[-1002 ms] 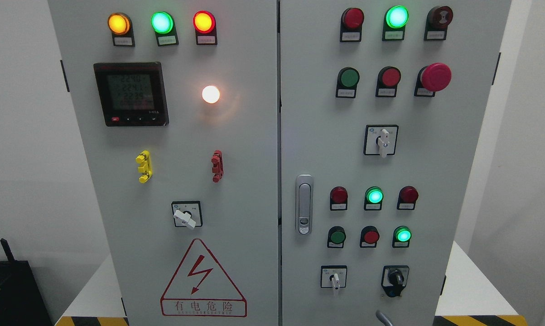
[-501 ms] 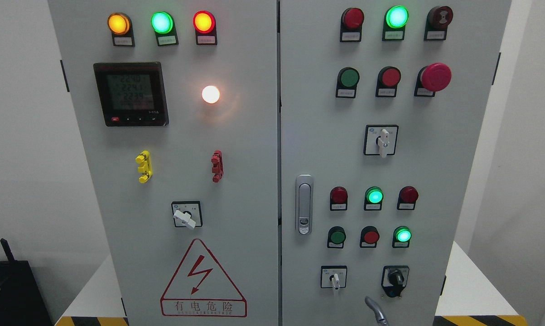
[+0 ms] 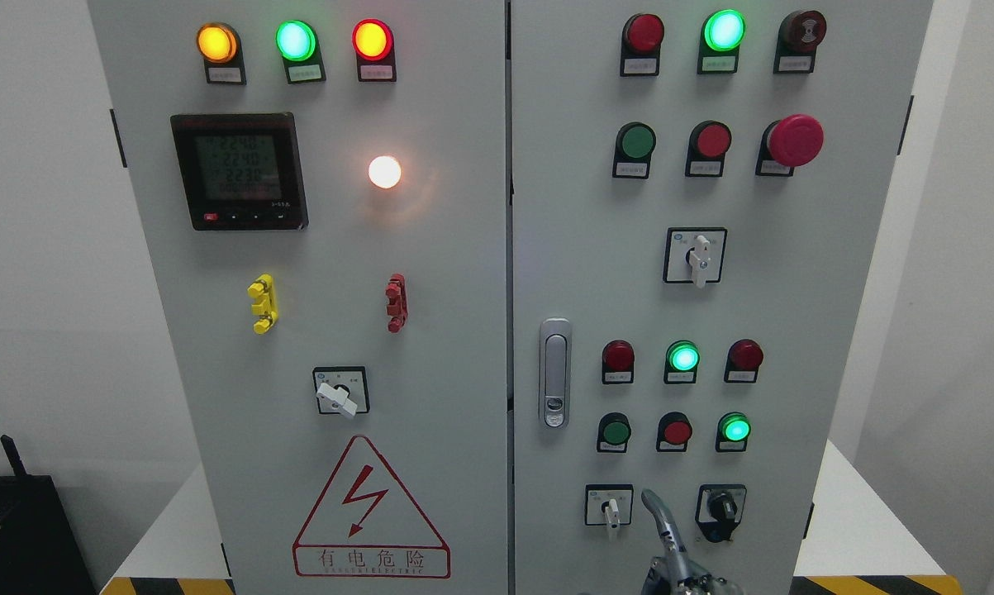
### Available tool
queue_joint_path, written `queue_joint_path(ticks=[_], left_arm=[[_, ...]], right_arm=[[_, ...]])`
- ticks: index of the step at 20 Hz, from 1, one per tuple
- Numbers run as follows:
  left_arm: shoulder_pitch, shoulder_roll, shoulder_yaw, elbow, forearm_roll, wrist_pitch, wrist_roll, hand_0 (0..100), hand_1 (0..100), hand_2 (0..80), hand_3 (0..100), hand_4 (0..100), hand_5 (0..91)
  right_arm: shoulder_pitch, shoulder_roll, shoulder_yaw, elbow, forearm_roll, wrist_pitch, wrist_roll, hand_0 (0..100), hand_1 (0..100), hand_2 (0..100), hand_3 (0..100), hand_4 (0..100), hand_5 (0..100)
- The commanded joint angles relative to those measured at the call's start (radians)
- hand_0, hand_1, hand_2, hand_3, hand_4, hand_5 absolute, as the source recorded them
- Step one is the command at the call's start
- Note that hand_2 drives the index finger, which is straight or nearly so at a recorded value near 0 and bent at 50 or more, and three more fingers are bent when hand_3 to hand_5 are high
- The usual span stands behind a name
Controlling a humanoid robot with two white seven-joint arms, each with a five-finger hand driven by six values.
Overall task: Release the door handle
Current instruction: 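Raise the right hand up toward the silver flush door handle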
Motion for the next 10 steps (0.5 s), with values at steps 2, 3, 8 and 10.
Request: queue_joint_path(ticks=[2,3,8,10], left_arm=[[-0.001,0.000,0.011,0.017,0.000,0.001,0.001,12,39,0.0,0,0,0.0],[-0.001,0.000,0.011,0.017,0.000,0.001,0.001,12,39,0.0,0,0,0.0],[-0.001,0.000,0.011,0.017,0.000,-0.001,0.001,12,39,0.0,0,0,0.0],[0.001,0.000,0.011,0.017,0.000,-0.001,0.001,12,39,0.0,0,0,0.0]], right_arm=[[-0.084,0.007,0.044,0.104,0.154,0.005,0.001,28,24,0,100,92,97],[-0.104,0.008,0.050,0.118,0.157,0.005,0.001,29,23,0,100,92,97],[-0.174,0.013,0.060,0.168,0.220,0.018,0.007,33,22,0,100,92,97],[-0.185,0.013,0.076,0.202,0.224,0.023,0.012,35,22,0,100,92,97]])
